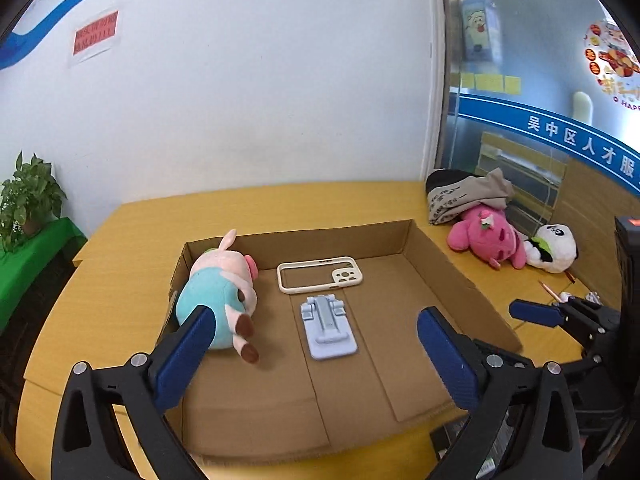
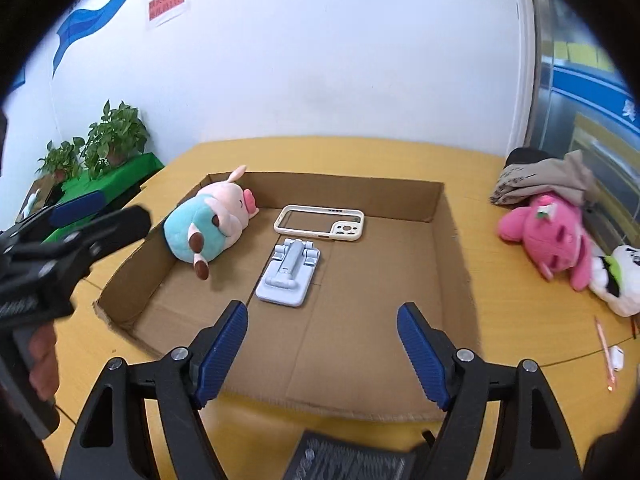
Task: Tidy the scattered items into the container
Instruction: 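Withdraw the right tool and move toward the black product box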
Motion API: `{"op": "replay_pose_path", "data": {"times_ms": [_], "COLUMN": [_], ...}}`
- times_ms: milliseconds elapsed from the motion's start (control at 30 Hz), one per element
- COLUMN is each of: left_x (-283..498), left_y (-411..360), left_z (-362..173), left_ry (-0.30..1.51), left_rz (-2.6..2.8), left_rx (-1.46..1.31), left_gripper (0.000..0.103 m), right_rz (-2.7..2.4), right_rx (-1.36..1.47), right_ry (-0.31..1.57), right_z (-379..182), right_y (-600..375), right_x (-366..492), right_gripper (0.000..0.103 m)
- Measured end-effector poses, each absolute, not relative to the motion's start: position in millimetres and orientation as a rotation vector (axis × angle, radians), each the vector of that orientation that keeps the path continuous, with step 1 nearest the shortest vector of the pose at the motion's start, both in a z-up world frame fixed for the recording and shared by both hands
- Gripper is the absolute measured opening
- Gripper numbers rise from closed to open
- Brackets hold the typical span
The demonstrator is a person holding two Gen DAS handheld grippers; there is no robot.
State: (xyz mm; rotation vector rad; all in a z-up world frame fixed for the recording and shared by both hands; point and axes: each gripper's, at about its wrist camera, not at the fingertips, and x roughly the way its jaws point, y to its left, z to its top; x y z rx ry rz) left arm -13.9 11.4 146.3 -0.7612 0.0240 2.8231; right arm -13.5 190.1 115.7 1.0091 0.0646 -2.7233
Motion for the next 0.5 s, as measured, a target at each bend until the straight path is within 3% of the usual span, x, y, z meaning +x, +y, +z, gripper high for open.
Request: {"op": "replay_pose_path", "data": {"times_ms": [500], "left_x": [52.6], "left_y": [26.7], "left_z": [153.3], "left_ry": [-0.024], "left_rz": [2.799], "left_rx": [-0.738], "left_gripper": [0.102], "right_rz": [-2.738], "right_rx": [0.938], "right_ry": [0.067], "right_z": [131.4], "right_y": [204.6], "right_x": [50.9], "right_gripper": [0.077]}}
